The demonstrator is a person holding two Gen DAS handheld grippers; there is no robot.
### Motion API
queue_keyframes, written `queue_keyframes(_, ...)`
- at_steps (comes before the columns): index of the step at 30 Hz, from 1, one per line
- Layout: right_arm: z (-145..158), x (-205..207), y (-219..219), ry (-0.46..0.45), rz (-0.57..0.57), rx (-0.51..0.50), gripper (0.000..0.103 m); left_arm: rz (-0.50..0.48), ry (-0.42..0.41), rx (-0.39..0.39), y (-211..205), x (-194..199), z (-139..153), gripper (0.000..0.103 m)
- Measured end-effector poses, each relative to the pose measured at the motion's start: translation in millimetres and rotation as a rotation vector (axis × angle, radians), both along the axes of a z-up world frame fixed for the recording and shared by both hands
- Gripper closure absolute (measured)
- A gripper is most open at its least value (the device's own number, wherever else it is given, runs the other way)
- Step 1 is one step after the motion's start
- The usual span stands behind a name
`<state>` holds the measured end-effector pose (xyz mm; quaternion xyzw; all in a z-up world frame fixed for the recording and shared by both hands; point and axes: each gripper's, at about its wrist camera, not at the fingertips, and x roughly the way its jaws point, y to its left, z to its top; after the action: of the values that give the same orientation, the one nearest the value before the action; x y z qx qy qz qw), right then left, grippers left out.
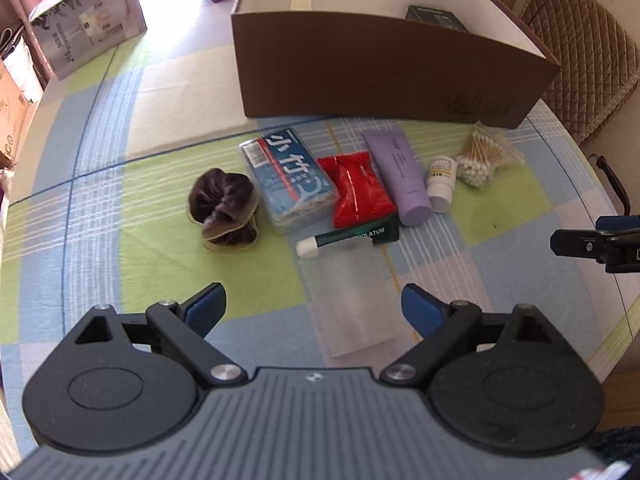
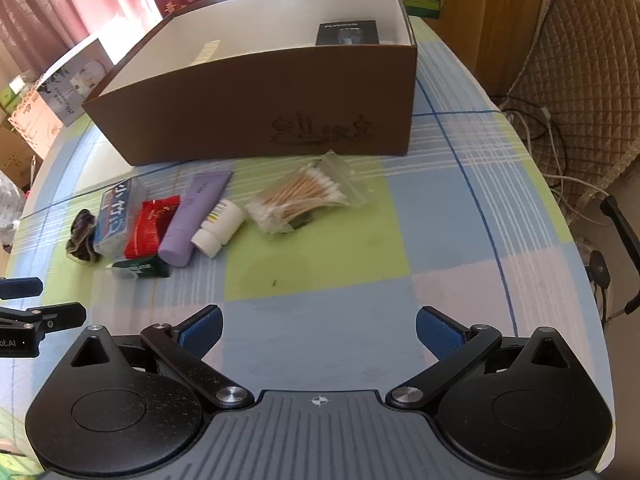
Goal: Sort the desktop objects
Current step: 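Withdraw both tools from the box back toward the remaining items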
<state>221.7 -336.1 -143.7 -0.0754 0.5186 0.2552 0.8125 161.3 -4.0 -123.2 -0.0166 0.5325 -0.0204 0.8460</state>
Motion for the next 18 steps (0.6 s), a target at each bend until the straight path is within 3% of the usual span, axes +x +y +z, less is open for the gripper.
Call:
queue_keyframes(8,-8,3,-7,0.011,-0.015,-0.008,0.003,-0.016,0.018,-0.023,-12,11,-16,0.017)
queue_keyframes(18,-14,10,-15,0.020,-0.039,-0.014,0.003,-0.041,0.019,0.002,-23,24,-32,0.038)
